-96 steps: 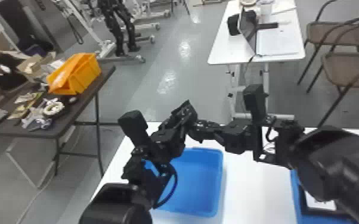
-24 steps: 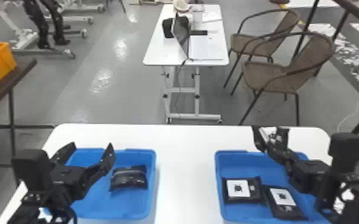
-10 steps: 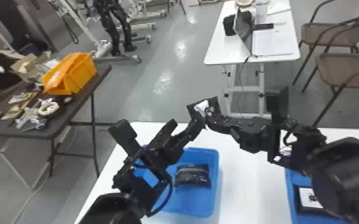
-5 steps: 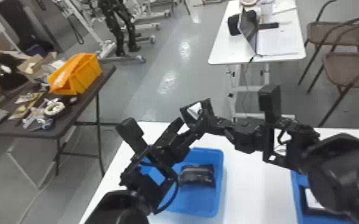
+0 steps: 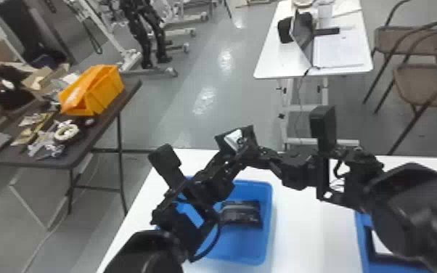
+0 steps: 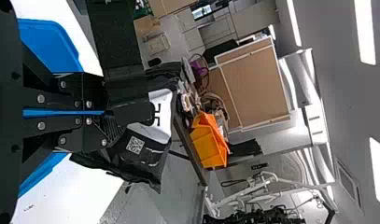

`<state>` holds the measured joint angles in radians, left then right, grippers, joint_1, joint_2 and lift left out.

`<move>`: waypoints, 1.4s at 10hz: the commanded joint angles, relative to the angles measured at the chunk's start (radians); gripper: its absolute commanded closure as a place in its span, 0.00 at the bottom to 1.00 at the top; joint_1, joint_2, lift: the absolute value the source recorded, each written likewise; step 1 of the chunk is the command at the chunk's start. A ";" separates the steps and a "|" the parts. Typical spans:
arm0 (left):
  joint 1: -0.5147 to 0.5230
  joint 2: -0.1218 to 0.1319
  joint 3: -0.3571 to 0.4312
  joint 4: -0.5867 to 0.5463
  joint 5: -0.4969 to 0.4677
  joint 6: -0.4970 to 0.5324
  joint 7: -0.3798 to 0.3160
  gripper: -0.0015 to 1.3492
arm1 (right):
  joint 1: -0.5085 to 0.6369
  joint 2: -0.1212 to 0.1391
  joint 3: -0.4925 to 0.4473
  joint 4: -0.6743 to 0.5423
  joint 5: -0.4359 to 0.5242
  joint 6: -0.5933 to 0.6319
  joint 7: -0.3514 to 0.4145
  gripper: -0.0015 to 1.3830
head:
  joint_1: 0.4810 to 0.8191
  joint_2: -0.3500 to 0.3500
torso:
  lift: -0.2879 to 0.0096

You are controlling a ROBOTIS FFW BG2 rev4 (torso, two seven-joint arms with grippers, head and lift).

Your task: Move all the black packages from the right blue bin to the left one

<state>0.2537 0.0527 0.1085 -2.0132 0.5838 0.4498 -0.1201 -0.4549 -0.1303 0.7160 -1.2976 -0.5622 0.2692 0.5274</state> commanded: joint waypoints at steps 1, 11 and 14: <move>0.003 0.001 0.000 -0.009 0.014 0.013 0.008 0.91 | 0.001 0.000 0.000 0.001 -0.004 0.002 0.000 0.80 | 0.63 1.00 | 0.84; 0.131 -0.013 -0.013 -0.004 -0.335 -0.258 0.062 0.91 | 0.268 0.028 -0.360 -0.181 0.176 0.053 0.020 0.09 | 0.63 1.00 | 0.84; 0.191 -0.017 -0.001 0.045 -0.512 -0.217 0.062 0.91 | 0.430 0.060 -0.561 -0.304 0.258 0.122 0.014 0.09 | 0.63 0.92 | 0.84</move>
<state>0.4339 0.0369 0.1032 -1.9775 0.1008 0.2292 -0.0583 -0.0495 -0.0744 0.1853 -1.5834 -0.3160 0.3826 0.5413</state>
